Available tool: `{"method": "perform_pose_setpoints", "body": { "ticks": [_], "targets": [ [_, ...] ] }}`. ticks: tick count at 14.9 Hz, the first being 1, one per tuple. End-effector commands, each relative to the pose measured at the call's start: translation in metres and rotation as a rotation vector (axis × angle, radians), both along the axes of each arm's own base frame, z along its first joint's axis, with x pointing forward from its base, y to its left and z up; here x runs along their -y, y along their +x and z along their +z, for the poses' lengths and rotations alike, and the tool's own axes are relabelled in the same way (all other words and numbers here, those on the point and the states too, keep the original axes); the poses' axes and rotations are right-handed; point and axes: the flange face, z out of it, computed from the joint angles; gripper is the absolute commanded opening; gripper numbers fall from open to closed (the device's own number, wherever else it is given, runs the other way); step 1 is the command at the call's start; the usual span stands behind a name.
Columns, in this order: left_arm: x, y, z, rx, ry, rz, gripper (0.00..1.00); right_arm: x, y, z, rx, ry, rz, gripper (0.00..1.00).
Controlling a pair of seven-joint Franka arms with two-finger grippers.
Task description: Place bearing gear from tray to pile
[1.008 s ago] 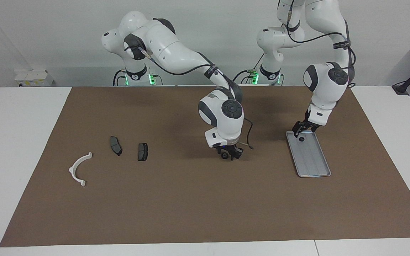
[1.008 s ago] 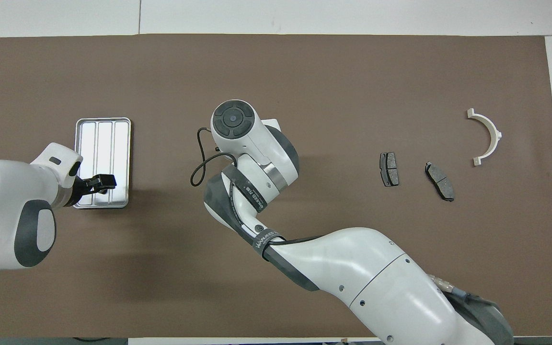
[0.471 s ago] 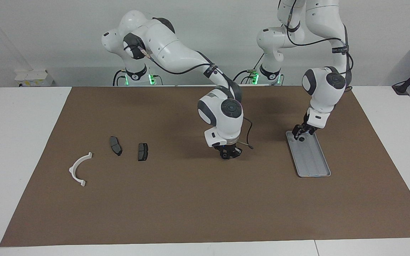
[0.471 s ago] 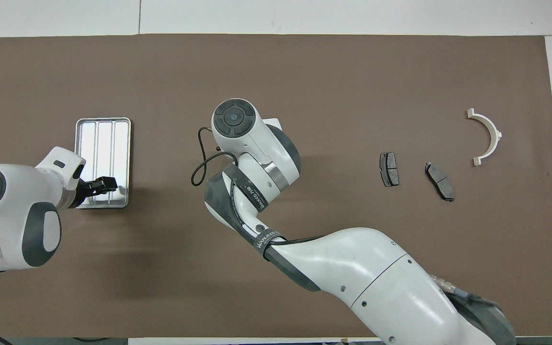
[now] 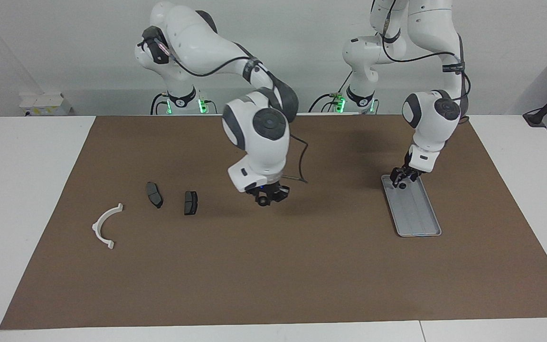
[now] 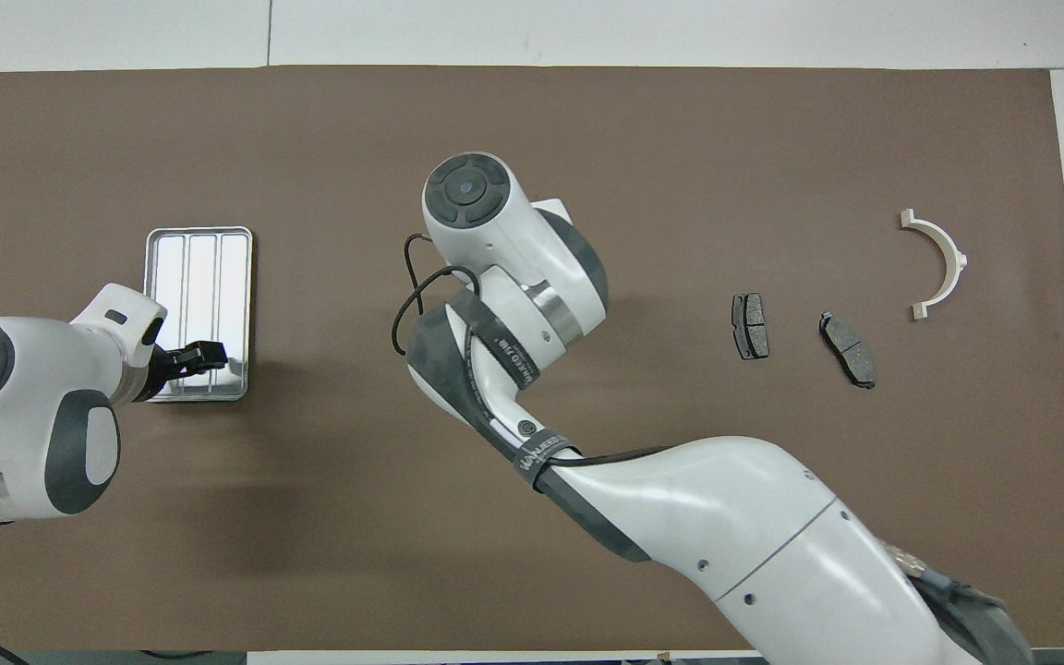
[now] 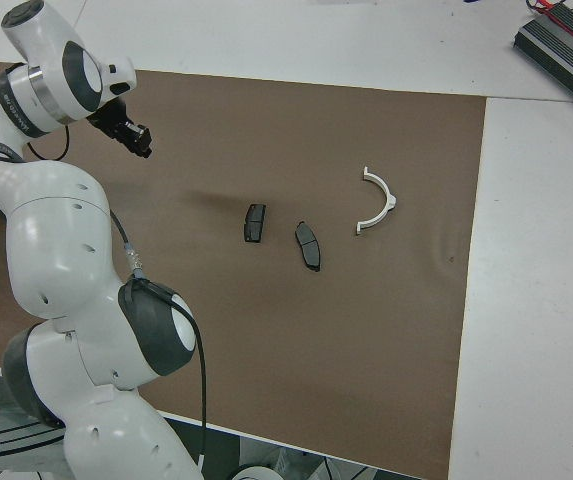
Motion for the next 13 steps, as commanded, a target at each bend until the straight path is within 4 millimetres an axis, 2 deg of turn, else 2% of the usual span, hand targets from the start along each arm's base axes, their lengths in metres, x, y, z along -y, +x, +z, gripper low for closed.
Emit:
{"method": "perform_pose_setpoints", "body": {
  "ticks": [1, 4, 6, 8, 10, 11, 13],
  "targets": [
    [-0.003, -0.005, -0.003, 0.007, -0.006, 0.004, 0.64, 0.088, 0.015, 0.018, -0.029, -0.007, 0.197, 0.0],
    [-0.002, -0.004, -0.003, 0.008, -0.006, 0.005, 0.32, 0.176, 0.035, 0.002, -0.027, 0.01, 0.313, 0.0],
    [-0.003, -0.003, -0.001, 0.011, -0.006, 0.007, 0.0, 0.22, 0.032, -0.023, 0.016, 0.005, 0.357, 0.0],
    [-0.001, 0.002, 0.002, 0.019, -0.006, 0.005, 0.0, 0.241, 0.022, -0.056, 0.076, -0.008, 0.391, 0.0],
    [0.002, 0.01, 0.012, 0.024, -0.006, 0.002, 0.0, 0.264, 0.02, -0.077, 0.102, -0.032, 0.403, 0.0],
    [0.004, 0.017, 0.025, 0.012, -0.006, 0.001, 0.0, 0.271, 0.021, -0.085, 0.109, -0.038, 0.421, 0.0],
    [0.007, 0.04, 0.074, -0.034, -0.006, 0.004, 0.0, 0.293, 0.026, -0.108, 0.111, -0.035, 0.423, 0.0]
  ]
}}
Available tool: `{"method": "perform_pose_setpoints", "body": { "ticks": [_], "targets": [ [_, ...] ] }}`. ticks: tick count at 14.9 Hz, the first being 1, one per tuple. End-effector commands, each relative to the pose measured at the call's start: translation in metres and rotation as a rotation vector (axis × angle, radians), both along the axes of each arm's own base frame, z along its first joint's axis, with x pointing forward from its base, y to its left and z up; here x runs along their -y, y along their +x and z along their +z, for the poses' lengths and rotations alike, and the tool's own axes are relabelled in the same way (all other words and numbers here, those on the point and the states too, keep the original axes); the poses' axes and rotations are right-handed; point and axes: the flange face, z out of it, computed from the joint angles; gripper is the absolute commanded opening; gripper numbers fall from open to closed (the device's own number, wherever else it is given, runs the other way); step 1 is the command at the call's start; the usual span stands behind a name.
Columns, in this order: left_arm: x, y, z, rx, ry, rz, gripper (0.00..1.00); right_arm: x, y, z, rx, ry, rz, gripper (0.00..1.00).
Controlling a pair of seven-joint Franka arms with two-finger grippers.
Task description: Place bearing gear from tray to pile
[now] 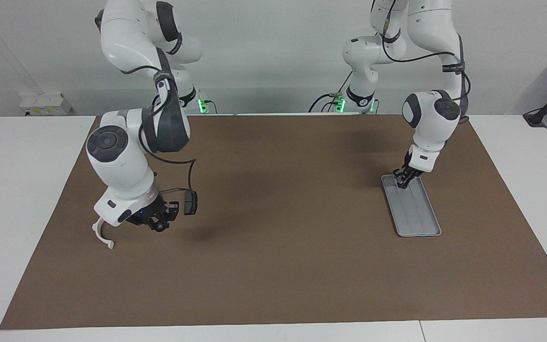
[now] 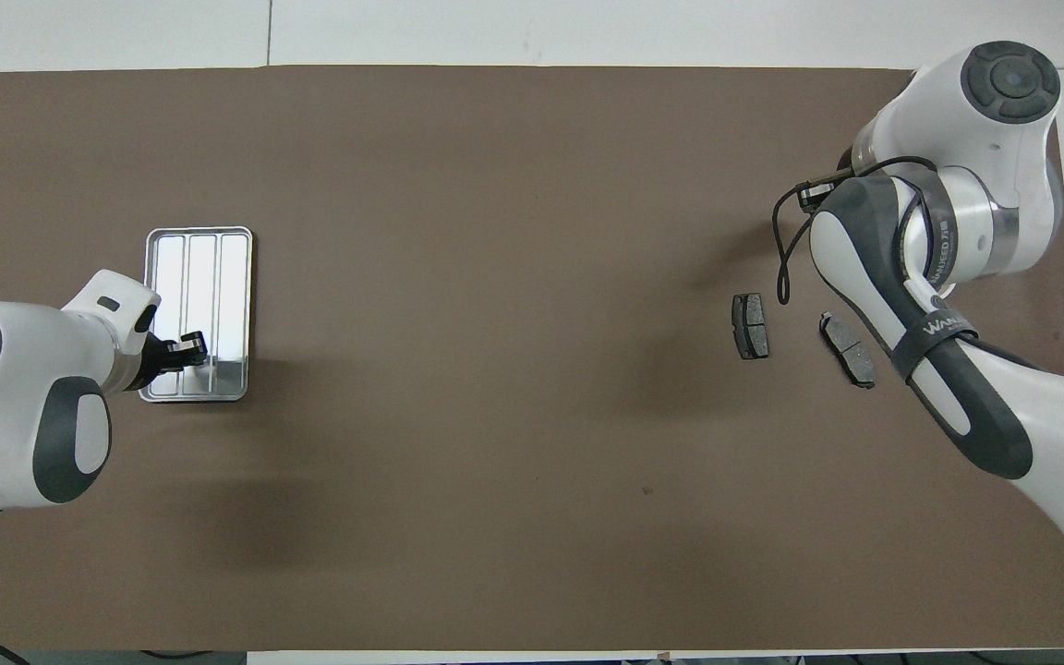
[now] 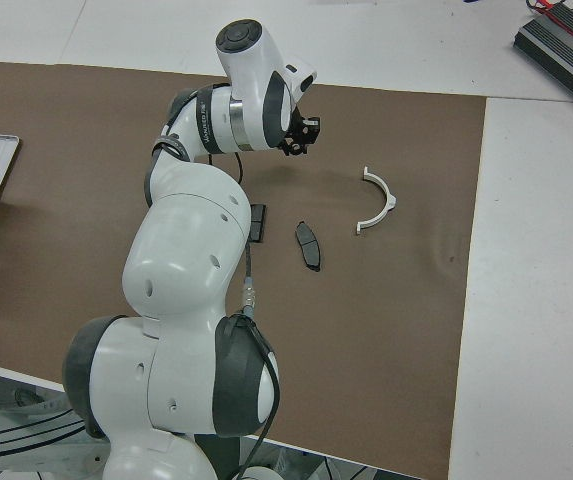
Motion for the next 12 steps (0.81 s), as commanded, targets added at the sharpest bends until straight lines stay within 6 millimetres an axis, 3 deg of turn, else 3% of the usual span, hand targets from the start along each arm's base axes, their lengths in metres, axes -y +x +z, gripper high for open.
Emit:
{"method": "perform_pose_setpoints", "body": {
  "ticks": [1, 3, 5, 9, 11, 12],
  "targets": [
    [0.008, 0.034, 0.077, -0.037, -0.028, 0.035, 0.0, 0.023, -0.004, -0.022, 0.019, -0.003, 0.029, 0.0],
    [0.043, 0.056, 0.126, -0.021, -0.079, 0.083, 0.0, 0.037, 0.001, -0.05, 0.03, 0.005, 0.022, 0.0],
    [0.097, 0.067, 0.135, 0.001, -0.087, 0.144, 0.0, 0.04, 0.003, -0.063, 0.035, 0.01, 0.016, 0.0],
    [0.211, 0.042, 0.138, 0.033, -0.082, 0.138, 0.0, 0.039, 0.003, -0.071, 0.028, 0.013, 0.008, 0.0],
    [0.266, 0.027, 0.118, 0.019, -0.068, 0.115, 0.0, 0.039, 0.002, -0.071, 0.021, 0.013, -0.001, 0.0],
    [0.294, 0.021, 0.101, 0.019, -0.055, 0.111, 0.0, 0.039, 0.002, -0.07, 0.02, 0.013, -0.002, 0.67]
  ]
}}
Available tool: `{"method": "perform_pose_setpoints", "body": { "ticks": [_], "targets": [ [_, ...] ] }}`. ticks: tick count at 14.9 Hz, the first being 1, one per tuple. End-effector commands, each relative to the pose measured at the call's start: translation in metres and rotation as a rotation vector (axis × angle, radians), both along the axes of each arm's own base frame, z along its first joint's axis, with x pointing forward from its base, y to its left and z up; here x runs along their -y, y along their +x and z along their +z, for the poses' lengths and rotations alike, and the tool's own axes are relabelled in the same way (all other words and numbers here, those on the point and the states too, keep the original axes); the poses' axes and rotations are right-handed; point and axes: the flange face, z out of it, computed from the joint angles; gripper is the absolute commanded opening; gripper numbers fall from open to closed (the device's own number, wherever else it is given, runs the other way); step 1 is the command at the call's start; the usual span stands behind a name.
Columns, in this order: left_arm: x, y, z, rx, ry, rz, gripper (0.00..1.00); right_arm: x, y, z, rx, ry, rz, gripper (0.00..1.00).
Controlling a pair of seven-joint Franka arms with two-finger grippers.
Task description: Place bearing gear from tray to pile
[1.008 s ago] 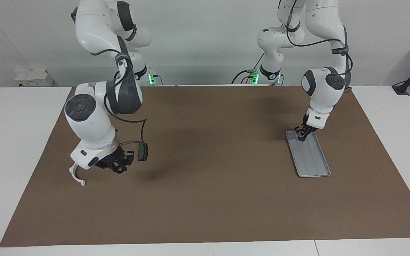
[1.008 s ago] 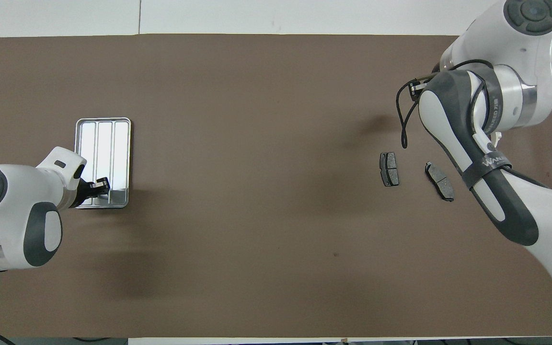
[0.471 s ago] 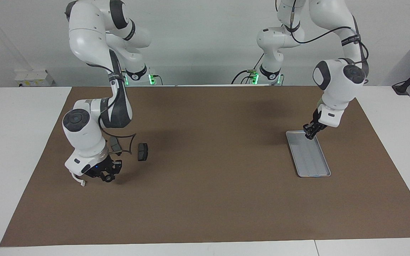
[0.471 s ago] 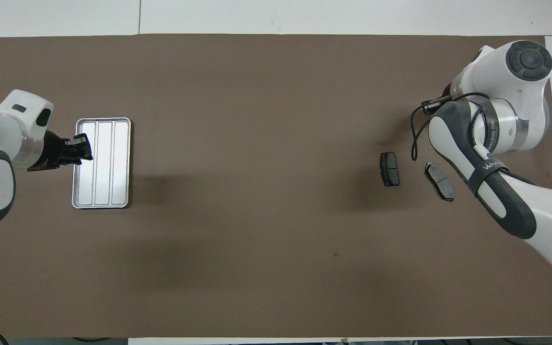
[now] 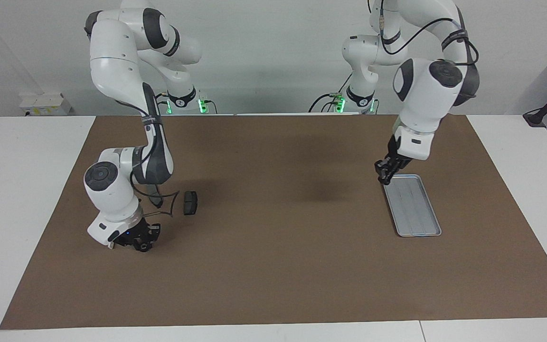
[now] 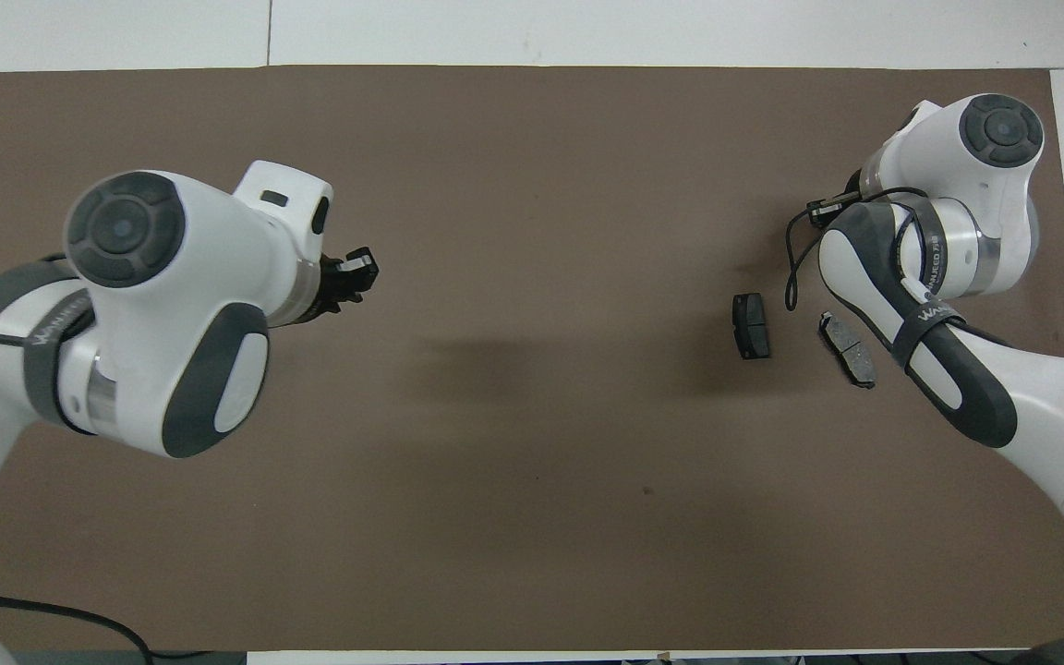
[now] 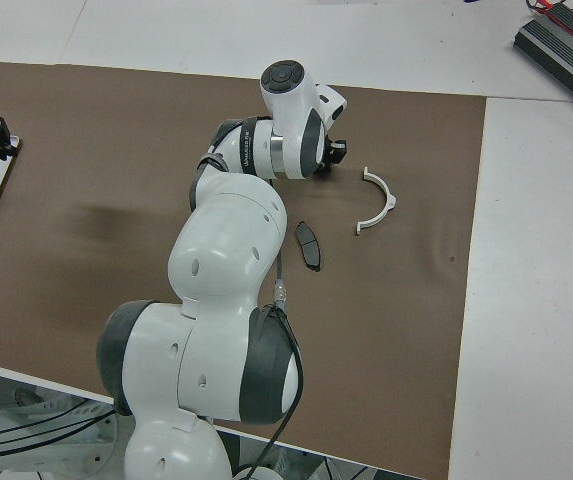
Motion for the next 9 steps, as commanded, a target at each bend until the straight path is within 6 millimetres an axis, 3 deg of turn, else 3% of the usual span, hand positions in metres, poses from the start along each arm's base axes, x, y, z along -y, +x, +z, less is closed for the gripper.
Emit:
{"method": "perform_pose_setpoints", "body": {
  "ticks": [1, 4, 6, 9],
  "targets": [
    [0.064, 0.0, -0.044, 0.015, 0.041, 0.014, 0.0, -0.001, -0.002, 0.004, 0.001, -0.005, 0.006, 1.0],
    [0.119, 0.008, -0.093, 0.002, 0.073, 0.029, 0.0, -0.01, -0.008, 0.036, -0.04, -0.02, 0.013, 1.0],
    [0.137, -0.001, -0.102, 0.009, 0.07, 0.022, 0.0, -0.035, -0.015, 0.071, -0.051, -0.031, 0.044, 1.0],
    [0.155, -0.014, -0.117, 0.019, 0.078, 0.017, 0.0, -0.05, -0.027, 0.121, -0.078, -0.035, -0.007, 1.0]
  ]
}}
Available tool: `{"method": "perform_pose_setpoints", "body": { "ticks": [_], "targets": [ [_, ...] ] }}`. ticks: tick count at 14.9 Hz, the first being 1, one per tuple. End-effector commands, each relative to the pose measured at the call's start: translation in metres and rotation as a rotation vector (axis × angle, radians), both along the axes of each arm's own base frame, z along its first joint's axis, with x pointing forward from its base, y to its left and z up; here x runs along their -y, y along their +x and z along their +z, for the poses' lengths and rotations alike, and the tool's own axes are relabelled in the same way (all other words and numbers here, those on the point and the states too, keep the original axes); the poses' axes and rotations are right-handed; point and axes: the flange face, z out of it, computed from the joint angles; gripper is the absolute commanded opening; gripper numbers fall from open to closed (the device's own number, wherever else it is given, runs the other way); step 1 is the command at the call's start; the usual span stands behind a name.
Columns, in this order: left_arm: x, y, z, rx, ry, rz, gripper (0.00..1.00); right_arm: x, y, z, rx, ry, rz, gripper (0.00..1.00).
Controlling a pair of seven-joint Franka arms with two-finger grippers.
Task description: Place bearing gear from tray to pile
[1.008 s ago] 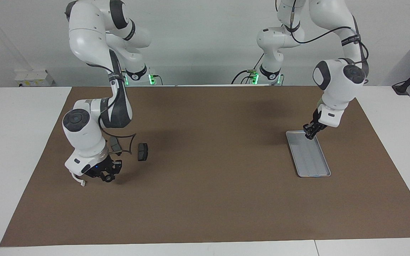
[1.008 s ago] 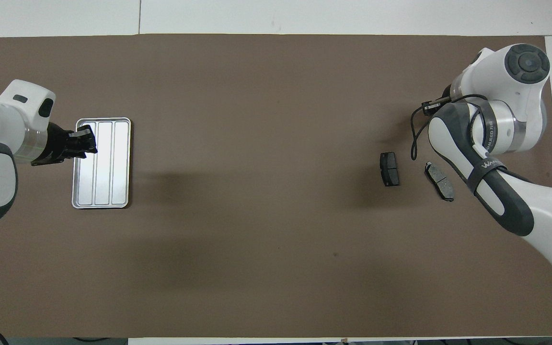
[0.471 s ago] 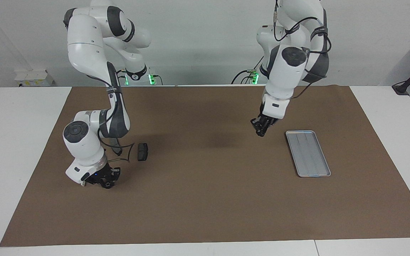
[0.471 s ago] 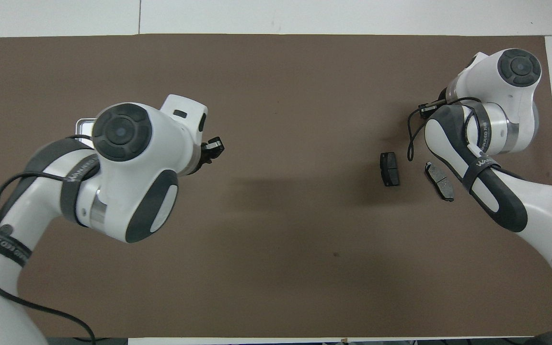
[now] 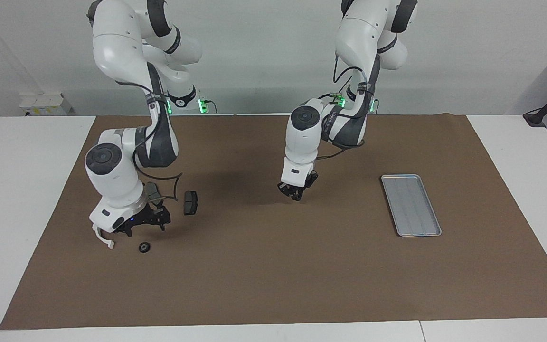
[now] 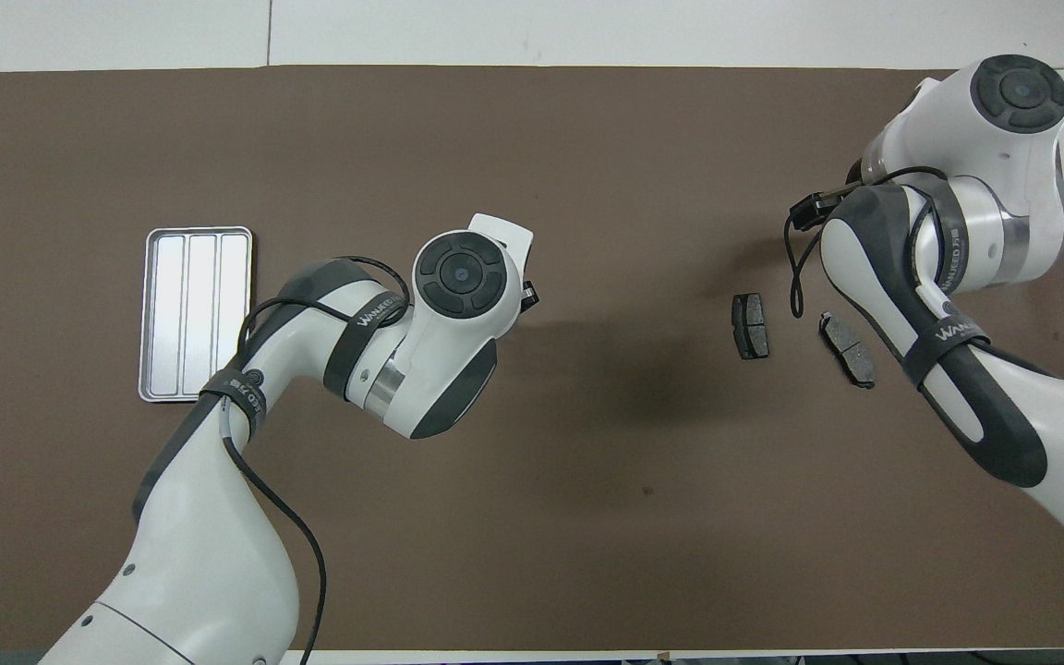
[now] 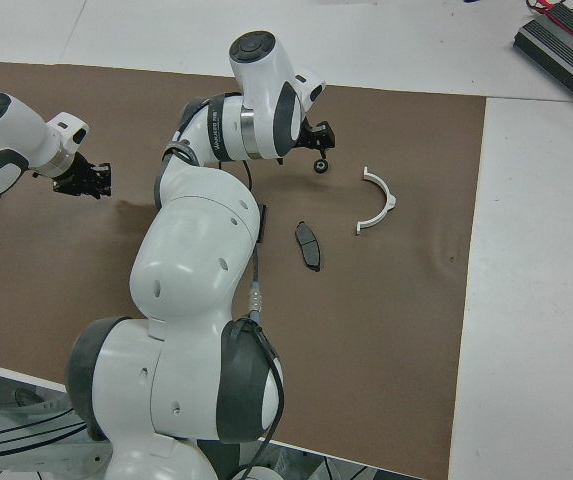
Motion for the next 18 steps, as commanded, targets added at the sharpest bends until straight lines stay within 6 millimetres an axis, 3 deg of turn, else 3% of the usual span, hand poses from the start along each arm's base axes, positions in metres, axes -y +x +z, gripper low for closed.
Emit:
{"method": "perform_pose_setpoints", "body": {
  "ticks": [1, 4, 7, 8, 9, 10, 14, 16, 18],
  "targets": [
    [0.015, -0.009, -0.001, 0.047, 0.014, 0.0, 0.0, -0.033, -0.018, 0.047, -0.023, -0.009, -0.043, 1.0],
    [0.01, -0.016, -0.018, 0.048, 0.009, 0.001, 0.0, -0.083, -0.04, 0.079, -0.033, -0.017, -0.156, 1.0],
    [0.008, -0.018, -0.025, 0.051, 0.005, 0.003, 0.0, -0.104, -0.048, 0.086, -0.03, -0.019, -0.196, 1.0],
    [0.006, -0.017, -0.026, 0.05, 0.006, 0.006, 0.37, -0.106, -0.048, 0.086, -0.031, -0.02, -0.201, 1.0],
    [0.004, -0.017, -0.027, 0.051, 0.007, 0.008, 0.8, -0.107, -0.049, 0.087, -0.031, -0.02, -0.203, 1.0],
    [0.001, -0.017, -0.03, 0.047, 0.01, 0.009, 1.0, -0.108, -0.049, 0.087, -0.031, -0.021, -0.209, 1.0],
    [-0.011, -0.008, -0.024, 0.028, 0.031, 0.031, 1.0, -0.11, -0.051, 0.087, -0.035, -0.022, -0.215, 1.0],
    [-0.035, 0.018, -0.003, 0.019, 0.049, 0.052, 1.0, -0.132, -0.055, 0.086, -0.022, -0.018, -0.258, 1.0],
    [-0.075, 0.052, 0.032, 0.037, 0.046, 0.016, 1.0, -0.177, -0.065, 0.078, -0.007, -0.014, -0.353, 1.0]
  ]
}}
